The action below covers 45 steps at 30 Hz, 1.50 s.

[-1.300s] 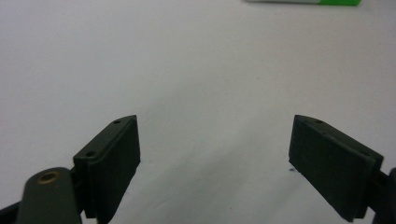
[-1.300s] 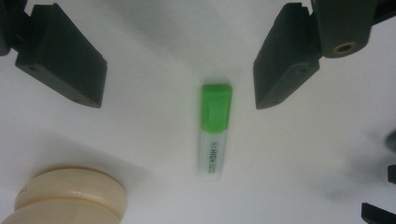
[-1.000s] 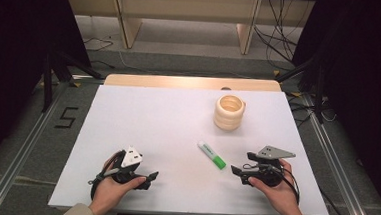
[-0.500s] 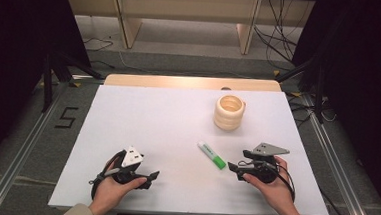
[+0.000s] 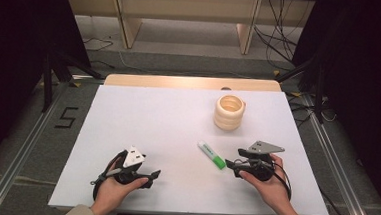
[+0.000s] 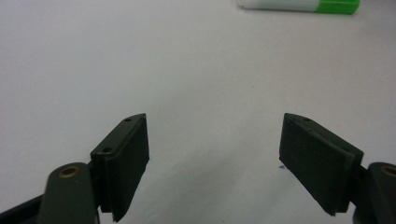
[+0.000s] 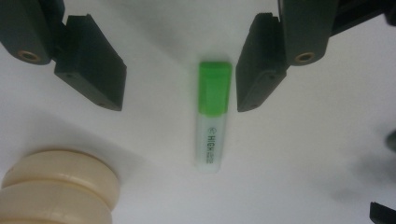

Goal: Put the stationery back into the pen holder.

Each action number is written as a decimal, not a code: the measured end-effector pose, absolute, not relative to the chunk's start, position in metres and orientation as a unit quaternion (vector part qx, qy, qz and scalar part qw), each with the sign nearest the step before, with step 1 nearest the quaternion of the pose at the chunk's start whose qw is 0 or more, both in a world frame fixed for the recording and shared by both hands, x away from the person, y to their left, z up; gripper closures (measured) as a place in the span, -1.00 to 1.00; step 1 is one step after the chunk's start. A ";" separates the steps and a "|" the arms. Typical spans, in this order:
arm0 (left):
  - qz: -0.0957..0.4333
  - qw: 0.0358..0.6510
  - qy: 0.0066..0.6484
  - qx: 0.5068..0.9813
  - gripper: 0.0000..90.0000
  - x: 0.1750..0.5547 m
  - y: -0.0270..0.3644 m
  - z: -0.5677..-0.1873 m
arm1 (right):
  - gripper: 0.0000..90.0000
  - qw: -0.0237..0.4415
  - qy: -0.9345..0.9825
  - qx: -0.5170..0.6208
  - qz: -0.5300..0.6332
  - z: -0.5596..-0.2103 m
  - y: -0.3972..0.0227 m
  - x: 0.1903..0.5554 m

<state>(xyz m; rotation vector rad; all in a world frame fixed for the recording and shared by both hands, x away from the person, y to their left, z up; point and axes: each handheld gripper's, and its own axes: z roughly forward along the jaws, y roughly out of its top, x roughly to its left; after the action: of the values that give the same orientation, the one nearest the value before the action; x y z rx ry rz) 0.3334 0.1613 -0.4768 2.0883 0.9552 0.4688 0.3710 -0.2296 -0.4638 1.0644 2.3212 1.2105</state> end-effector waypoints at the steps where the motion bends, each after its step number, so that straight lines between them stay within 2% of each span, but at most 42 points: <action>1: 0.185 0.390 0.376 0.820 -0.46 0.334 0.161 -0.477 | -0.19 0.159 0.812 0.371 0.422 -0.463 -0.227 0.373; 2: 0.185 0.389 0.376 0.821 -0.46 0.334 0.161 -0.477 | -0.19 0.159 0.812 0.371 0.422 -0.463 -0.227 0.373; 4: 0.182 0.388 0.374 0.822 -0.45 0.334 0.160 -0.477 | -0.02 0.160 0.814 0.368 0.421 -0.461 -0.222 0.377; 5: 0.182 0.388 0.374 0.822 -0.44 0.334 0.160 -0.477 | 0.24 0.162 0.815 0.368 0.418 -0.458 -0.214 0.384; 7: 0.181 0.388 0.372 0.824 -0.42 0.334 0.160 -0.477 | 0.48 0.162 0.817 0.370 0.411 -0.456 -0.208 0.389; 8: 0.181 0.388 0.372 0.824 -0.42 0.334 0.160 -0.477 | 0.48 0.162 0.817 0.370 0.411 -0.456 -0.208 0.389; 9: 0.181 0.390 0.372 0.823 -0.42 0.334 0.159 -0.477 | 0.72 0.163 0.821 0.369 0.403 -0.455 -0.200 0.396; 14: 0.177 0.390 0.371 0.824 -0.41 0.335 0.159 -0.478 | 1.00 0.152 0.831 0.376 0.380 -0.455 -0.181 0.414; 26: 0.176 0.390 0.370 0.825 -0.40 0.336 0.159 -0.478 | 1.00 0.136 0.839 0.395 0.350 -0.468 -0.151 0.450; 45: 0.176 0.391 0.369 0.825 -0.40 0.336 0.159 -0.478 | 1.00 0.126 0.845 0.400 0.331 -0.478 -0.143 0.460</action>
<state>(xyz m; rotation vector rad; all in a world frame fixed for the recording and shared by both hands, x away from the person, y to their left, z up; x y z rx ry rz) 0.3359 0.1587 -0.4782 2.0949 0.9376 0.4462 0.4596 -0.1431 -0.4775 1.1663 2.4610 0.9639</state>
